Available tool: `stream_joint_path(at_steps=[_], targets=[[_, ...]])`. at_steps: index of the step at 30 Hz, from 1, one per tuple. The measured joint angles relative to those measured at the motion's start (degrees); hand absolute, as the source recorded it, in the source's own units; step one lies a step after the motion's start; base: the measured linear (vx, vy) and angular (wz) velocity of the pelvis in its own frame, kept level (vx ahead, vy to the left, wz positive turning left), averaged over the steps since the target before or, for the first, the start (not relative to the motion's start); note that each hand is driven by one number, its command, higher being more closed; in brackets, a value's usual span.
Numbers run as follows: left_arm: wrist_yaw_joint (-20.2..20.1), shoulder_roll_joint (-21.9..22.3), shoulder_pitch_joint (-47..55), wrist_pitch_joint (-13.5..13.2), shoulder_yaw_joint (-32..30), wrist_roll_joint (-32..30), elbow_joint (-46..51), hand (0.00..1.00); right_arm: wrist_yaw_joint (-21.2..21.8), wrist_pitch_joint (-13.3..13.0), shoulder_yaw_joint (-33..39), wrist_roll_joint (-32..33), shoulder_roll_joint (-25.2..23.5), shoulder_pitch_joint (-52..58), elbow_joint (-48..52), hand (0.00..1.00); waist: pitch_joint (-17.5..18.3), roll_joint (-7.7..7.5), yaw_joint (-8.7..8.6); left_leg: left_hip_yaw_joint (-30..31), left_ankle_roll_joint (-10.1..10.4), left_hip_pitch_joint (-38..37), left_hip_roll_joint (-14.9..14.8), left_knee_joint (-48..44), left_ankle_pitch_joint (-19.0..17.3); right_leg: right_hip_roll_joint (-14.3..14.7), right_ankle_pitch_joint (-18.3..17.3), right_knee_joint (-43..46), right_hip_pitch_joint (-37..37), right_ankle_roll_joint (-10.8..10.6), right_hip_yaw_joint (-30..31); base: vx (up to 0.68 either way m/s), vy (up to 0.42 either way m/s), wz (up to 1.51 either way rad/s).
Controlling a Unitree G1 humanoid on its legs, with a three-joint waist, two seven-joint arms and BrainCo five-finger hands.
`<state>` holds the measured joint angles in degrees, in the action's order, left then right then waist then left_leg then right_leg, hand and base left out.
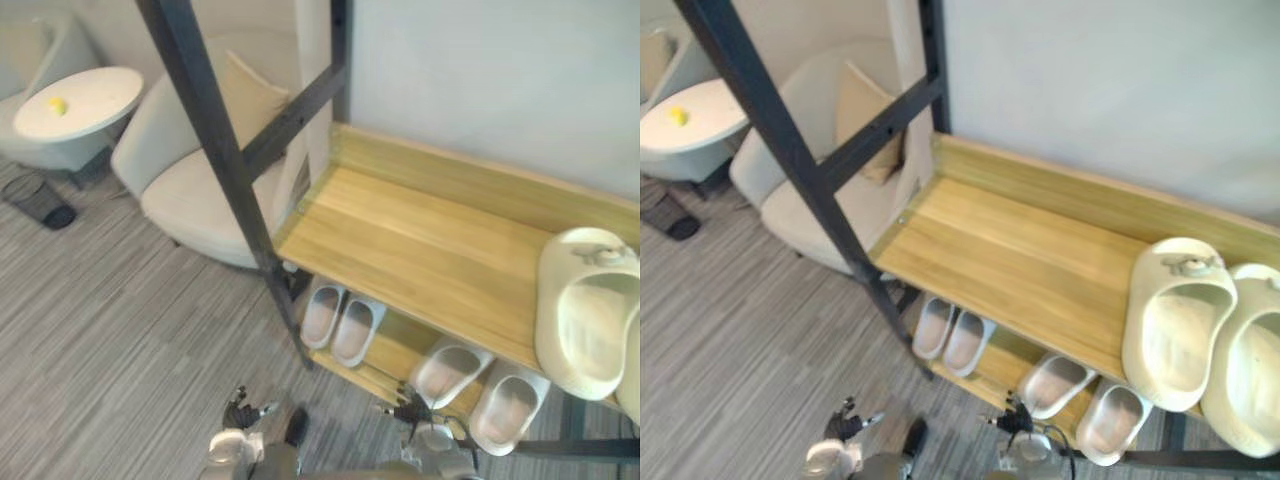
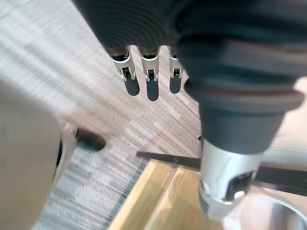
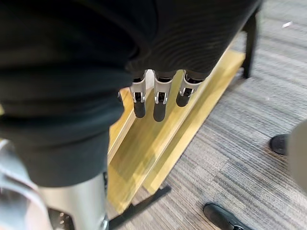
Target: Organize the slippers on the shoe rack
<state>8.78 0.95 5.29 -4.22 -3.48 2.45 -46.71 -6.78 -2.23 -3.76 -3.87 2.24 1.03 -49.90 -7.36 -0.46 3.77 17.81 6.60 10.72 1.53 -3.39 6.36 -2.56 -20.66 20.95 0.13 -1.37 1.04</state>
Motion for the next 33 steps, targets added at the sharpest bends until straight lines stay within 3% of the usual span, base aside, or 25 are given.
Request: stream_joint_path(at_steps=[2,3,4,5,7,11,12,14,15,21,23,25,26,28,29,31,33], targets=[[-0.04,0.41,-0.28,-0.01,-0.06,-0.04,0.79,0.0,-0.61,0.02,-0.7,-0.02,-0.06,-0.18,1.78,0.0,-0.28,-1.18,-0.37,-4.36,-1.69,1.46,-0.17,2.73,6.08,-1.09,0.8,-1.38,-1.21,3.18,-5.0,-0.19,-0.108,0.95],[-0.02,0.85,-0.76,0.06,-0.22,-0.06,1.21,0.0,-0.7,-0.03,-0.48,-0.02,0.22,-0.18,1.89,0.0,-0.85,-0.84,-0.54,-7.99,-1.73,2.51,-0.27,-1.06,4.07,-1.25,1.01,-1.38,-1.22,3.43,-6.2,-0.23,-0.049,1.06],[-0.04,1.64,-1.83,0.25,-0.88,-0.07,1.44,0.0,-1.06,0.32,1.12,0.0,0.15,-0.46,2.48,0.0,-2.12,-1.25,-0.79,-17.74,-4.57,5.41,-0.64,-13.73,-4.32,-2.53,1.16,-0.65,-1.17,3.7,-9.72,-0.21,-0.044,1.03],[-0.02,1.97,-1.88,0.28,-1.05,-0.08,1.49,0.0,-1.1,0.69,1.4,-0.01,0.15,0.4,2.84,0.0,-2.21,-1.32,-0.76,-23.82,-6.05,5.52,-2.22,-21.08,-8.88,-2.97,1.42,-0.22,-0.92,4.12,-12.03,-0.21,-0.08,1.17],[-0.01,1.97,-1.96,0.71,-1.04,-0.15,1.47,0.0,-1.1,0.98,1.55,0.01,0.03,2.05,3.7,0.0,-1.64,-0.55,-1.37,-32.43,-5.61,3.31,-6.9,-28.08,-15.74,-3.16,1.59,-0.15,-1.18,4.34,-17.39,-0.14,-0.004,1.21],[0.0,1.87,-2.6,0.92,-0.83,-1.51,-1.08,0.0,-1.14,1.21,5.62,0.18,0.07,2.36,1.6,0.0,-0.6,1.16,-3.03,-40.94,-4.44,-3.81,-12.67,-25.54,-21.04,-4.77,2.04,0.96,-2.33,3.48,-25.22,-0.13,0.093,1.22],[0.0,1.62,-2.84,0.99,-0.51,-2.08,-2.11,0.0,-1.19,1.29,6.79,0.39,0.17,2.02,0.7,0.0,-0.44,1.58,-3.64,-40.67,-3.57,-4.51,-11.64,-21.59,-21.02,-4.61,2.59,0.46,-2.44,2.39,-25.55,-0.08,0.147,1.02],[-0.02,-0.23,-2.89,1.19,0.8,-2.47,-4.06,0.0,-1.16,1.27,8.13,1.14,-0.15,1.31,-1.53,0.0,0.0,0.98,-3.71,-39.36,-2.4,-6.8,-8.79,-13.99,-19.6,-4.05,4.29,-3.22,-1.53,0.37,-24.69,-0.05,0.13,0.64],[-0.02,-1.06,-2.2,1.38,1.06,-2.7,-5.48,0.0,-1.08,1.17,8.14,1.68,-0.38,1.08,-2.94,0.0,0.54,0.72,-3.69,-38.84,-3.07,-8.12,-7.32,-9.9,-17.23,-3.99,6.92,-6.65,-0.57,0.57,-24.12,-0.05,0.132,0.26],[0.04,-4.12,-0.34,1.44,0.06,-3.51,-7.93,0.0,-1.08,1.22,8.51,1.64,-0.32,0.37,-6.05,0.0,0.82,1.02,-3.51,-37.69,-5.15,-9.14,-5.38,-6.4,-15.11,-3.63,11.93,-12.73,1.96,-0.44,-22.05,-0.03,0.105,0.06],[0.01,-3.92,0.0,1.29,-0.46,-3.42,-8.13,0.0,-1.03,1.25,8.83,1.59,-0.04,-0.02,-6.39,0.0,0.42,1.23,-3.43,-36.58,-5.76,-9.71,-4.52,-5.37,-14.73,-4.8,11.84,-8.4,0.71,-0.65,-22.18,-0.08,0.097,0.15],[0.0,-3.33,-0.11,1.14,-1.67,-3.35,-8.06,0.0,-1.03,1.24,9.51,1.59,0.12,-0.01,-5.68,0.0,0.01,1.56,-3.67,-33.87,-6.21,-10.38,-3.94,-4.4,-14.64,-6.89,10.9,2.62,-2.7,-1.51,-21.67,-0.11,0.116,0.64],[0.05,-2.88,-0.11,1.12,-2.23,-3.08,-7.71,0.0,-1.12,1.15,10.94,1.57,0.12,0.95,-4.81,0.0,-0.39,1.43,-4.19,-30.37,-7.22,-11.03,-3.13,-4.48,-15.44,-8.13,8.62,13.35,-7.83,-0.82,-16.6,-0.05,0.043,1.2],[0.12,-3.1,-0.11,1.1,-3.73,-2.22,-6.61,0.0,-1.1,1.1,11.58,1.73,-0.55,1.57,-4.44,0.0,-0.14,-0.4,-4.49,-26.07,-7.49,-10.87,-1.64,-4.48,-15.37,-5.57,5.54,15.9,-10.78,-1.45,-7.66,-0.01,-0.02,1.3],[0.14,-2.95,-0.11,1.09,-5.45,-2.05,-6.02,0.0,-1.09,1.09,11.56,1.59,-1.2,1.76,-4.34,0.0,-0.16,-1.34,-4.13,-23.07,-7.78,-10.62,-0.68,-4.39,-15.18,-3.15,4.76,14.89,-12.46,-1.88,-1.85,0.01,-0.06,1.05],[0.13,-2.36,-0.13,1.08,-6.84,-1.12,-5.72,0.0,-1.04,1.14,11.5,1.8,-1.37,2.54,-2.95,0.0,-0.19,-1.49,-4.45,-18.19,-7.9,-9.53,0.44,-4.72,-15.09,-0.08,4.38,12.06,-13.8,-2.38,5.09,0.03,-0.12,1.54],[0.03,-2.45,-0.06,0.81,-7.31,-1.08,-5.45,0.0,-1.07,1.04,11.48,2.01,-1.96,3.46,-2.67,0.0,0.36,-2.95,-4.66,-13.6,-7.64,-8.79,2.94,-5.02,-15.04,-0.82,4.74,5.82,-12.78,-1.11,6.51,0.12,-0.193,1.77]])
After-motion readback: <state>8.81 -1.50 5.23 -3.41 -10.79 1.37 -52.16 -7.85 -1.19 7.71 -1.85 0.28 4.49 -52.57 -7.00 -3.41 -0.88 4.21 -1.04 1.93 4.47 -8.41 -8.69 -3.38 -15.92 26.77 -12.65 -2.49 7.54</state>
